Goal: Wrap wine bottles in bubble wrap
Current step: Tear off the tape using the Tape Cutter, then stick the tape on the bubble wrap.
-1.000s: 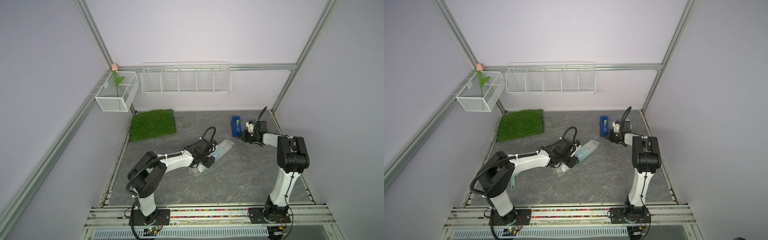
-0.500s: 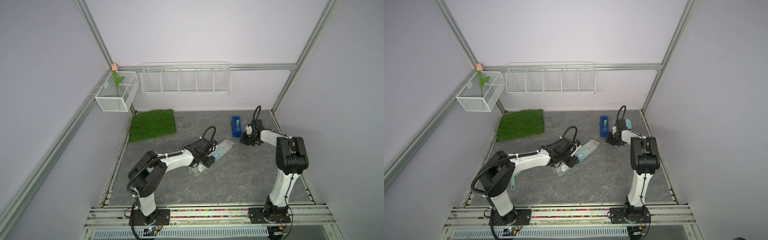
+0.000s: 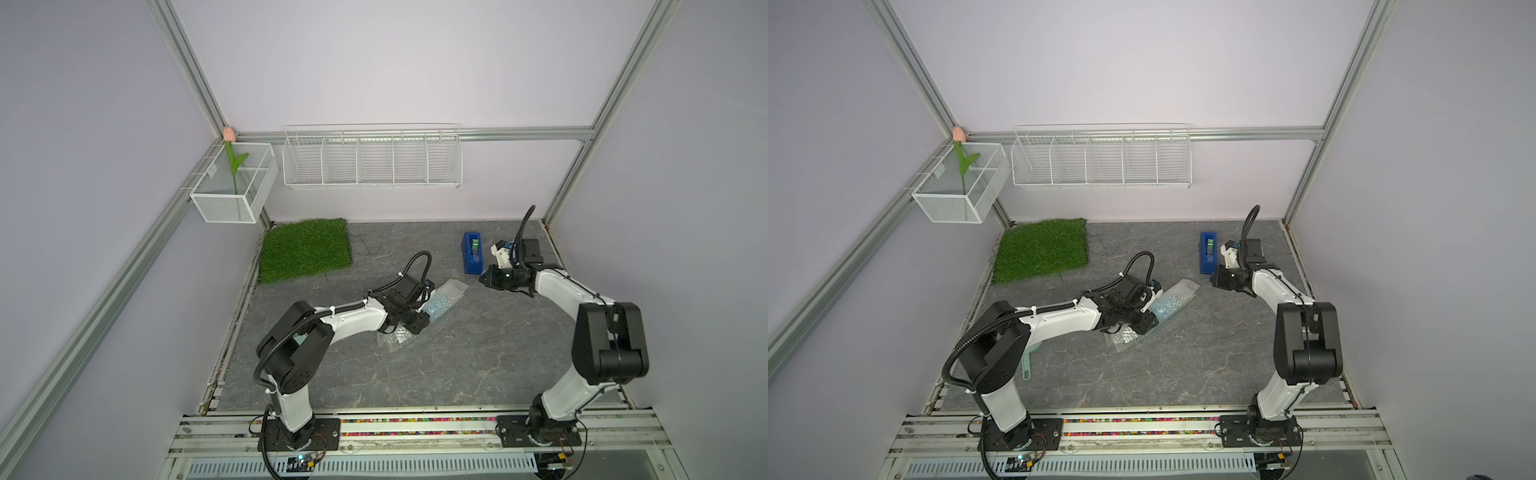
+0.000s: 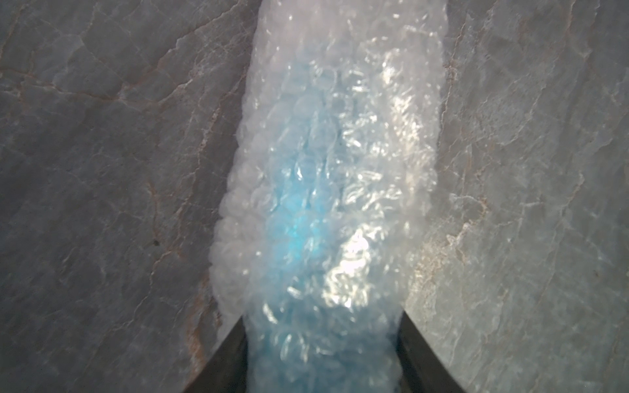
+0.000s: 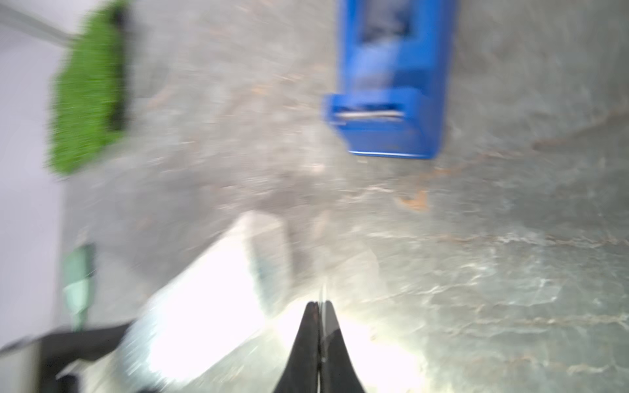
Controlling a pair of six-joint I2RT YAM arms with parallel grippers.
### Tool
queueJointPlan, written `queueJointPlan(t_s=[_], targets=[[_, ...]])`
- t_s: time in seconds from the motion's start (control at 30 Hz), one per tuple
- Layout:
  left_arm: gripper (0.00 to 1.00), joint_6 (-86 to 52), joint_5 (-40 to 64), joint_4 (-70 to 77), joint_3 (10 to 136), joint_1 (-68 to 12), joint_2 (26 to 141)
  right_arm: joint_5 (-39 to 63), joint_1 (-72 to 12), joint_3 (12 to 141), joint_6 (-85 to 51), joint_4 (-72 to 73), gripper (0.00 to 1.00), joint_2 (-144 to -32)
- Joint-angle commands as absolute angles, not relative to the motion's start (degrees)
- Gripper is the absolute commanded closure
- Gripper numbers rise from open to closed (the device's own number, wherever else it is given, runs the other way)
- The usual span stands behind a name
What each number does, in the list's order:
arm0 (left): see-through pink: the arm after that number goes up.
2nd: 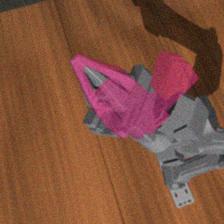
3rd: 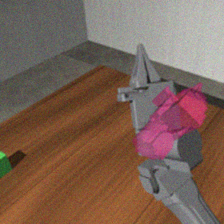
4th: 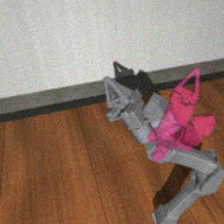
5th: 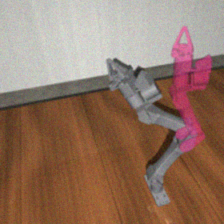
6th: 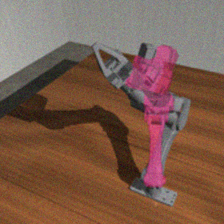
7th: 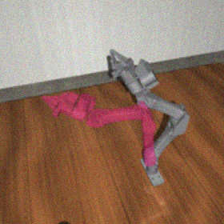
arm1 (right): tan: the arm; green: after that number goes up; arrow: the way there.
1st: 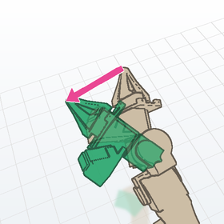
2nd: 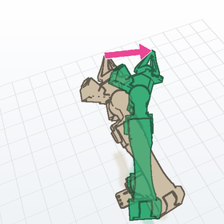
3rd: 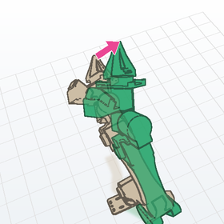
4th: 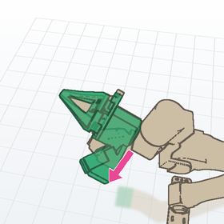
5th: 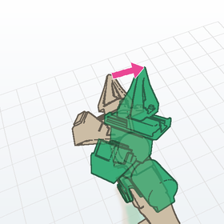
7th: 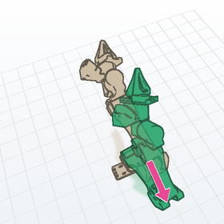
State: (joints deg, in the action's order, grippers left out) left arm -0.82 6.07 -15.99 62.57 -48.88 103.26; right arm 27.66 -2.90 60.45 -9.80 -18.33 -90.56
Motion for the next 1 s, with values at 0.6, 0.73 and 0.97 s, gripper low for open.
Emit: queueJointPlan(t_s=[0.6,0.73,0.97], targets=[[0.5,2.1,10.55,-29.29,61.61,-48.17,109.62,51.27,-19.23,45.09,2.13,-14.85,0.93,-82.75],[0.5,2.09,10.73,-29.27,61.7,-48.16,109.8,51.43,-20.49,47.44,4.27,-16.66,0.93,-87.54],[0.5,2.1,10.92,-29.47,61.83,-48.16,110.04,51.89,-21.14,49.97,6.66,-15.67,0.93,-92.6]])
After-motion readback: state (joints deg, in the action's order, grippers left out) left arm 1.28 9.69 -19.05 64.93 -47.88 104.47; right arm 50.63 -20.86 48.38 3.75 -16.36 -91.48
